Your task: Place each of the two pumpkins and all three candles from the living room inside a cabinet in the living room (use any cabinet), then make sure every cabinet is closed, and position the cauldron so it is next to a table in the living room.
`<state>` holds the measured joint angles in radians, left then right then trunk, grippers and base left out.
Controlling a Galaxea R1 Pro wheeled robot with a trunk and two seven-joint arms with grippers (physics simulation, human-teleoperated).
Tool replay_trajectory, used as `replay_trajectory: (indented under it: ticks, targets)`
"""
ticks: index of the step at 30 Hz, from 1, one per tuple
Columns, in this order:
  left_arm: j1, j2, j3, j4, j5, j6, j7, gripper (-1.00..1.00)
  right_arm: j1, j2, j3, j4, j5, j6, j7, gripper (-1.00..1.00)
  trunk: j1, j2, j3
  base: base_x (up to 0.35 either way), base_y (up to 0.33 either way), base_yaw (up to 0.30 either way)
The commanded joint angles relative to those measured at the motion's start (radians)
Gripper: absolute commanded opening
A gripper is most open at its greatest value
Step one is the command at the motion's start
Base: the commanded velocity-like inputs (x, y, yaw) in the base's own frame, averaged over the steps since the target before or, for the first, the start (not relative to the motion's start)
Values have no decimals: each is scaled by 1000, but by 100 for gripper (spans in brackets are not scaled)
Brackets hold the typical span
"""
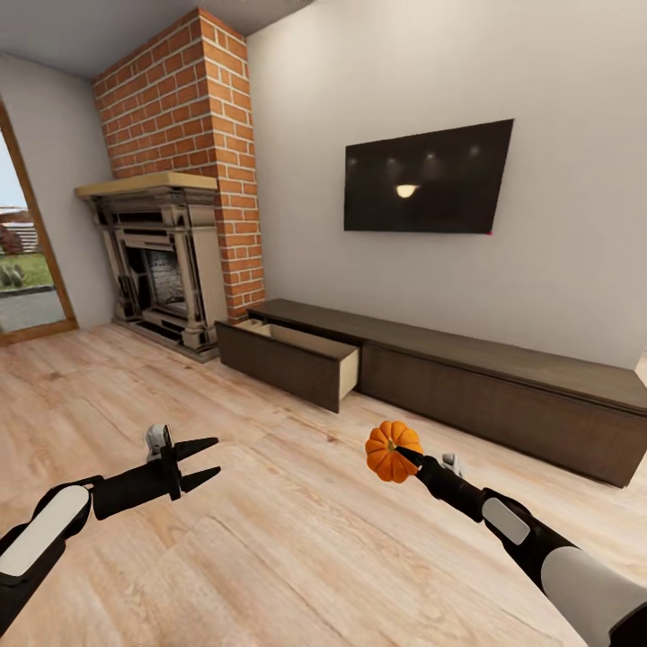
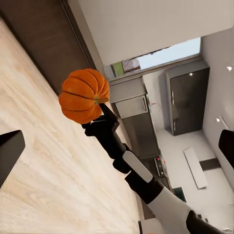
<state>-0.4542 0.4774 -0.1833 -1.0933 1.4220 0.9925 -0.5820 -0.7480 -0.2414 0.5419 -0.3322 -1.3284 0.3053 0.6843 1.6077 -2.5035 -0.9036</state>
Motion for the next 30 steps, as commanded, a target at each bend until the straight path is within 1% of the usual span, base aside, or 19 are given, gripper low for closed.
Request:
replay_trajectory:
  ticks: [1, 6, 17, 24, 30]
  targets:
    - [-1, 1, -2, 1, -1, 2, -5, 100, -1, -1, 4, -1, -11, 6, 0, -100, 0, 0, 0, 105, -25, 269]
    - [-1, 1, -2, 1, -2, 2, -5, 100, -1, -1, 4, -1, -11, 6, -2, -100, 0, 0, 3, 188, -8, 269]
    - [-1, 1, -2, 1, -3, 2, -5, 100, -1, -1, 4, -2, -11, 6, 0, -100, 0, 0, 10, 321, 0, 268]
    - [-1, 1, -2, 1, -4, 2, -5, 100, -1, -1, 4, -2, -11, 4, 0, -100, 0, 0, 12, 331, 0, 97]
    - [-1, 1, -2, 1, -3, 2, -5, 100, -1, -1, 4, -2, -11, 5, 0, -100, 0, 0, 15, 332, 0, 238]
